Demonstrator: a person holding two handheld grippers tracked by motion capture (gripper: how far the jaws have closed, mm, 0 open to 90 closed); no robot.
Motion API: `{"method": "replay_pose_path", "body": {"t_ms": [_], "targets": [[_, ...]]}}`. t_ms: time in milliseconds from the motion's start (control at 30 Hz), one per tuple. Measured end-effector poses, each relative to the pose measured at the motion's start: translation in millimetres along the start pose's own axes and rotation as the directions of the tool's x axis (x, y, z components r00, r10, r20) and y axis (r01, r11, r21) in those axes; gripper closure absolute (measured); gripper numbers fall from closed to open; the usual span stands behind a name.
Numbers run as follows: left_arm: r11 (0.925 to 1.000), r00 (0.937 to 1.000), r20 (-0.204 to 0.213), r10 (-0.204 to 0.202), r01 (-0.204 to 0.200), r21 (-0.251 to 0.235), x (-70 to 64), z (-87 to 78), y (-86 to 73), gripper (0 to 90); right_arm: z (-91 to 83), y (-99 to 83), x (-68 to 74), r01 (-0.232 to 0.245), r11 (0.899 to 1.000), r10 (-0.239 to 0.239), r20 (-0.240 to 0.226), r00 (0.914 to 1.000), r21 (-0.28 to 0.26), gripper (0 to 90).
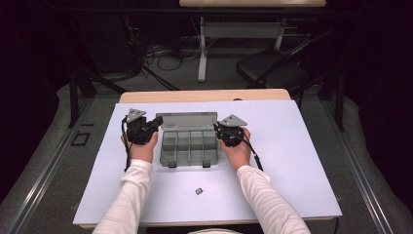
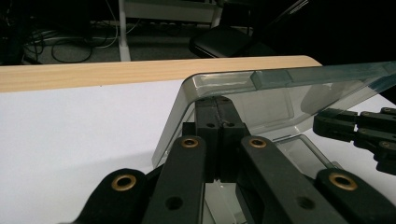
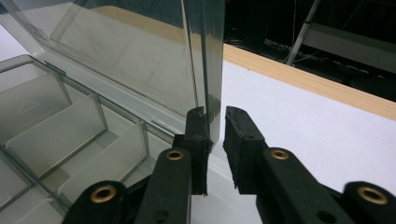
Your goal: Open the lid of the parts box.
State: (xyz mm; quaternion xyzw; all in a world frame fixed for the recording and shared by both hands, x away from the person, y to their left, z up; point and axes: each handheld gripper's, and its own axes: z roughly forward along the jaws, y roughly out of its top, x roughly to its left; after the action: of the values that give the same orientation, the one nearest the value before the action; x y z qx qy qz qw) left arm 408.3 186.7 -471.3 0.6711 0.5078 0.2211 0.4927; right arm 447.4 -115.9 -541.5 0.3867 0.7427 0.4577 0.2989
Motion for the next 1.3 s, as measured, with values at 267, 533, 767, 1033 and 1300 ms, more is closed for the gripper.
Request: {"method": "replay_pose_path", "body": {"t_ms": [267,533,767,1033,1300], "targets": [[0.9998,1.0000,0.002,0.009,-0.009,0.020,0.1,2.1,-1.5,90.0,0.1,0.5,0.2,-0.007,1.000,0.007,-0.002,1.0000,-0.004,83.6],[0.9983,0.9998,0.003,0.018,-0.019,0.054,-0.5,4.9,-3.9,86.4,0.7,1.6,0.0,-0.007,1.000,0.007,0.002,1.0000,0.000,84.1],[0.9940,0.9998,0.006,0.021,-0.022,0.107,0.6,10.0,-11.9,73.2,1.8,4.4,-1.0,-0.020,1.000,0.020,-0.002,0.9998,0.018,84.3],[0.9807,0.9987,0.017,0.047,-0.049,0.189,0.7,14.2,-24.7,58.5,3.2,5.7,-3.1,-0.034,0.999,0.034,-0.008,0.9994,0.025,84.5],[0.9741,0.9988,0.011,0.048,-0.049,0.221,2.7,18.1,-36.4,50.6,4.1,6.1,-3.7,-0.054,0.998,0.054,-0.008,0.9985,0.023,84.5]]}}
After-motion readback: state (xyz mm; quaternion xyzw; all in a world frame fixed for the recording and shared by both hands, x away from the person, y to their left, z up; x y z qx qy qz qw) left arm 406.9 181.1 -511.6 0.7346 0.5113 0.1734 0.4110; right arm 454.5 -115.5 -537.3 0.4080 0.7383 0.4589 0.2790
